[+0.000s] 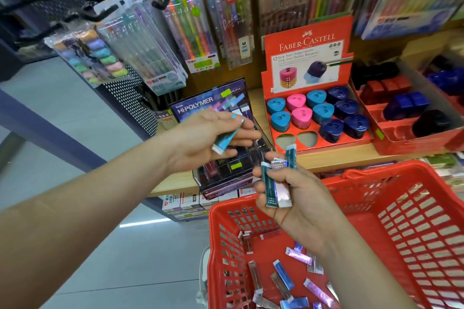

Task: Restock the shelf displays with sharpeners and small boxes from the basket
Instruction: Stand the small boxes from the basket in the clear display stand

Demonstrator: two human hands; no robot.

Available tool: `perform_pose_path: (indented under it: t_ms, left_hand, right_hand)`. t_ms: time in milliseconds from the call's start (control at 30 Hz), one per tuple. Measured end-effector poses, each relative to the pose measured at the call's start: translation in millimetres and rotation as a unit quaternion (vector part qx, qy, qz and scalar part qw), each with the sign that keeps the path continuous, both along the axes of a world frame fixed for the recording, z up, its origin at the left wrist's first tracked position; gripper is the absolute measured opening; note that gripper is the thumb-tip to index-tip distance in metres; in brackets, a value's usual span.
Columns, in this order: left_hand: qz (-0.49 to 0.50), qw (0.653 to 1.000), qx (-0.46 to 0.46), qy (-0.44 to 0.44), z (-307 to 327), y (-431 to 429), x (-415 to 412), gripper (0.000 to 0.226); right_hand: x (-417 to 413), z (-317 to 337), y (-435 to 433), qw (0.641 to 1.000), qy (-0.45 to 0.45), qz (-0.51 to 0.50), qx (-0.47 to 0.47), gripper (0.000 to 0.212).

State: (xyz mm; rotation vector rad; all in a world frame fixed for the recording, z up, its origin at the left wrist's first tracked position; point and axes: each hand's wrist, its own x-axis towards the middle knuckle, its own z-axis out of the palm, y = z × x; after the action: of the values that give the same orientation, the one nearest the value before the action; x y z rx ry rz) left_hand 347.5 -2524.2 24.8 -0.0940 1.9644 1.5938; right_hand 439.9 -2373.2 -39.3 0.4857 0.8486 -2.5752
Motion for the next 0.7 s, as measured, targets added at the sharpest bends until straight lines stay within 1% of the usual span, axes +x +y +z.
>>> perform_pose_path:
  t_ms: [33, 100, 167, 267, 333, 400, 433, 500, 567, 600, 633, 667, 700]
  left_hand:
    - [0.004, 1.000, 0.026, -0.013, -1, 4, 6, 0.023]
    - [0.006, 0.998, 0.066, -0.024, -5, 12, 15, 0.026]
    - [0.004, 0.996, 0.091, -0.014, -11, 18, 22, 0.028]
    - [0.009, 0.992, 0.127, 0.007, -20, 23, 29, 0.028]
    - [0.001, 0.992, 0.126, 0.004, -22, 22, 30, 0.028]
    - [-0.001, 0.996, 0.094, 0.008, -23, 18, 32, 0.027]
    - [0.004, 0.997, 0.080, 0.015, -25, 15, 34, 0.023]
    - [0.020, 0.996, 0.083, 0.031, -23, 11, 37, 0.014]
    - [0.059, 0.992, 0.101, 0.056, -13, 5, 33, 0.008]
    - [0.080, 0.989, 0.093, 0.081, -5, -3, 25, 0.007]
    - [0.092, 0.986, 0.063, 0.123, 3, -14, 15, 0.009]
    - [0.087, 0.979, -0.003, 0.182, 11, -29, 4, 0.012]
    - [0.069, 0.964, -0.095, 0.239, 17, -45, -4, 0.016]
  right_hand:
    - [0, 1, -2, 1.000, 0.010, 0.001, 0.019, 0.029]
    - [1, 3, -4, 0.997, 0.034, -0.006, 0.064, 0.039]
    - [0, 5, -7, 0.994, 0.051, -0.018, 0.096, 0.044]
    - [-1, 6, -11, 0.989, 0.069, -0.039, 0.125, 0.033]
    - [-1, 4, -13, 0.986, 0.070, -0.065, 0.136, 0.028]
    - [-2, 3, -14, 0.983, 0.068, -0.090, 0.142, 0.029]
    - [-2, 2, -14, 0.982, 0.068, -0.095, 0.145, 0.030]
    - [-3, 2, -14, 0.983, 0.065, -0.088, 0.147, 0.030]
    - [-3, 3, -14, 0.989, 0.054, -0.065, 0.118, 0.025]
    - [-3, 4, -13, 0.994, 0.046, -0.053, 0.089, 0.024]
    - [-4, 3, -12, 0.997, 0.037, -0.042, 0.053, 0.026]
    - [-4, 3, -11, 0.999, 0.029, -0.035, 0.016, 0.030]
    - [-3, 2, -11, 0.999, 0.022, -0.032, -0.012, 0.035]
